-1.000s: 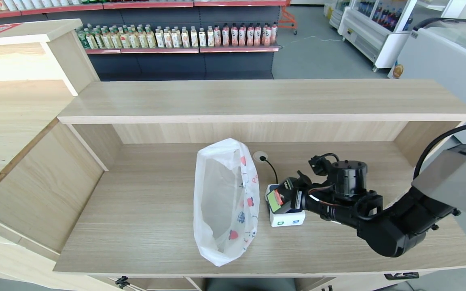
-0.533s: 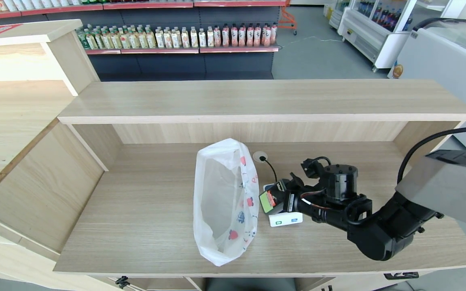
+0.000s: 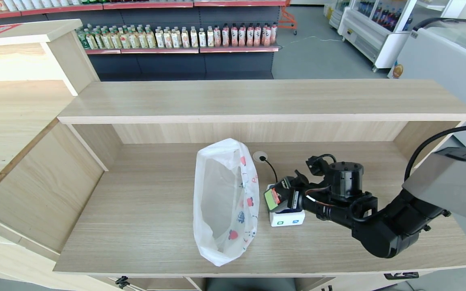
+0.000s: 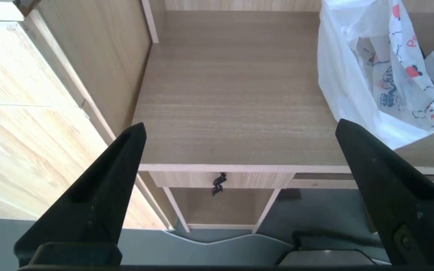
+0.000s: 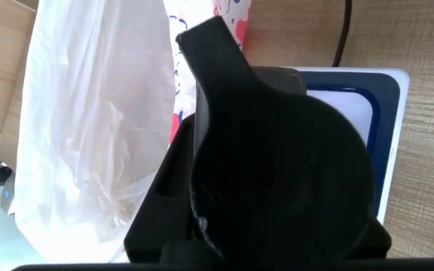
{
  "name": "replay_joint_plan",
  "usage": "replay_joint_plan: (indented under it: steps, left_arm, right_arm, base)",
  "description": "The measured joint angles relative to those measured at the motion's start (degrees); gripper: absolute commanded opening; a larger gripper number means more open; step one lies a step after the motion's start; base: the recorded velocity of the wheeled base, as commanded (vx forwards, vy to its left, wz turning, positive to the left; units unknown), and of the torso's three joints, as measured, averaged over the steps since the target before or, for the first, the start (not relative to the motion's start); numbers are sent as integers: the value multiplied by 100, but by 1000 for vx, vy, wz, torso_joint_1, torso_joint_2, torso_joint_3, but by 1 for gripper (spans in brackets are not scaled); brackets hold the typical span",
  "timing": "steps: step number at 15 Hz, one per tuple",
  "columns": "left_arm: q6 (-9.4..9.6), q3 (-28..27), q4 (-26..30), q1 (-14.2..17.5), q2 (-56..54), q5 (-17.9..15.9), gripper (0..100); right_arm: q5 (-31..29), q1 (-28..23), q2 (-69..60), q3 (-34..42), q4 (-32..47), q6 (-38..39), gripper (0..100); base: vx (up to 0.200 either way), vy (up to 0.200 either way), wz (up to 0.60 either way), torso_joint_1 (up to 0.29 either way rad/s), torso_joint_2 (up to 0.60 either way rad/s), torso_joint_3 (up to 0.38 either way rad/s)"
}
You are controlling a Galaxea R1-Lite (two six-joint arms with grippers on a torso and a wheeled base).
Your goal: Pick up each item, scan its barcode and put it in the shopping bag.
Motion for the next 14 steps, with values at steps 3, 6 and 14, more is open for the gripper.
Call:
replay_joint_plan:
  steps: [3, 6, 14]
  left_arm:
    - [-2, 0, 0, 0, 0, 0, 100]
    - [0, 0, 0, 0, 0, 0, 100]
    - [0, 0, 0, 0, 0, 0, 100]
  right_arm:
    - [-2, -28, -38, 22, 9, -44, 0]
    - [0, -28, -66, 59, 2, -44, 0]
    - [-48, -138, -1423, 918, 38, -1725, 0]
  base:
    - [0, 0, 0, 0, 0, 0]
    - [0, 0, 0, 0, 0, 0]
    - [0, 0, 0, 0, 0, 0]
